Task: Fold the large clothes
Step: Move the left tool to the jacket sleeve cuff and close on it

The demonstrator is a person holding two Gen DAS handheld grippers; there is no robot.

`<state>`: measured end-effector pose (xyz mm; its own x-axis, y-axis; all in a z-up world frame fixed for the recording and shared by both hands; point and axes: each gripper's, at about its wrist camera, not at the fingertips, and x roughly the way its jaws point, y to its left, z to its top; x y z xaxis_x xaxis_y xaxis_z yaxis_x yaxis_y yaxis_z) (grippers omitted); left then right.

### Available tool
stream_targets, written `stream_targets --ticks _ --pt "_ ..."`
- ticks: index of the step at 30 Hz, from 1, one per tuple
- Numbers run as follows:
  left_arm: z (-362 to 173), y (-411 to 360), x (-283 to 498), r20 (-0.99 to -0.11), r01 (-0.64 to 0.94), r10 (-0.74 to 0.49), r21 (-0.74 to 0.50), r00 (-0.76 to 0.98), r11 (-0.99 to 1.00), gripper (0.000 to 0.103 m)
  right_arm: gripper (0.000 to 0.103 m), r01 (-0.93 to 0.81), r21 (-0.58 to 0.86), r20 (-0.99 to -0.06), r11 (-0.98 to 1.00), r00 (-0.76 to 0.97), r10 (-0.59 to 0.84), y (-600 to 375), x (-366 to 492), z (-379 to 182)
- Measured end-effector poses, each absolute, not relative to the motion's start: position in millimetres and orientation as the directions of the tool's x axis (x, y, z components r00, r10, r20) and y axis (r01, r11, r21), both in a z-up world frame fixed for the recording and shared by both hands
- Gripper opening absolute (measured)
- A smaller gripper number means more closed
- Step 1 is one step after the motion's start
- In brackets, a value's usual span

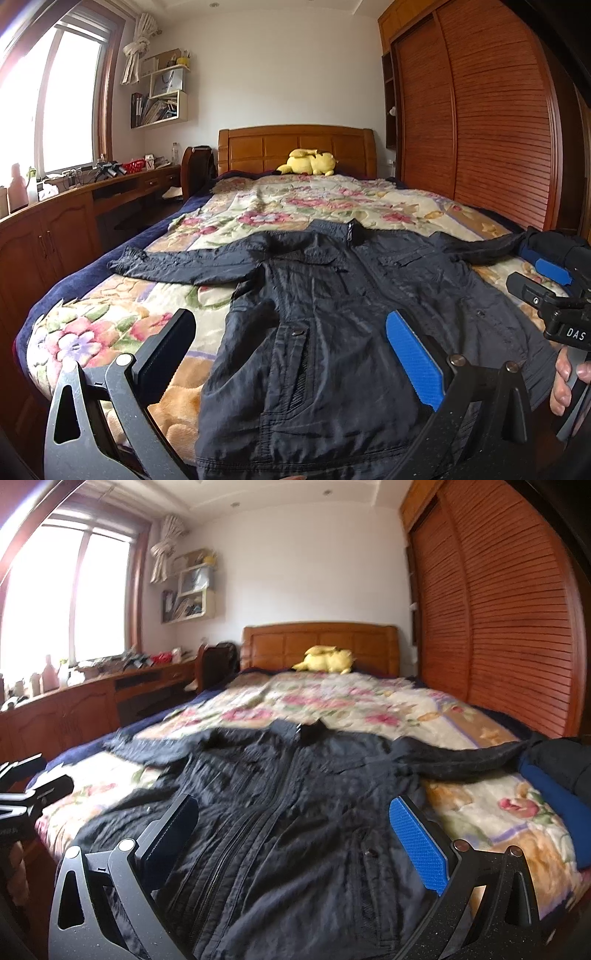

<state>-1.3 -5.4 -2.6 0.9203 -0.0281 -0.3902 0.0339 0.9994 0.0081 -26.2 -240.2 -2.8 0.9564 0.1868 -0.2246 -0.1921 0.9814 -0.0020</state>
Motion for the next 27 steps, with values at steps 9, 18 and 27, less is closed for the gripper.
stream_targets --ticks 9,18,27 --pt "-15 38 17 -0.450 -0.004 0.017 0.029 0.893 1.000 0.103 0.103 -0.240 -0.008 -0.272 0.971 0.935 0.229 -221 13 -9" --pt "-25 90 43 -0.496 -0.053 0.070 0.048 0.866 0.997 0.103 0.103 -0.286 -0.025 -0.297 0.958 0.917 0.266 -203 46 -5" --pt "-32 133 83 -0.537 -0.070 0.098 0.072 0.838 0.995 0.103 0.103 -0.338 -0.058 -0.292 0.939 0.905 0.308 -180 69 7"
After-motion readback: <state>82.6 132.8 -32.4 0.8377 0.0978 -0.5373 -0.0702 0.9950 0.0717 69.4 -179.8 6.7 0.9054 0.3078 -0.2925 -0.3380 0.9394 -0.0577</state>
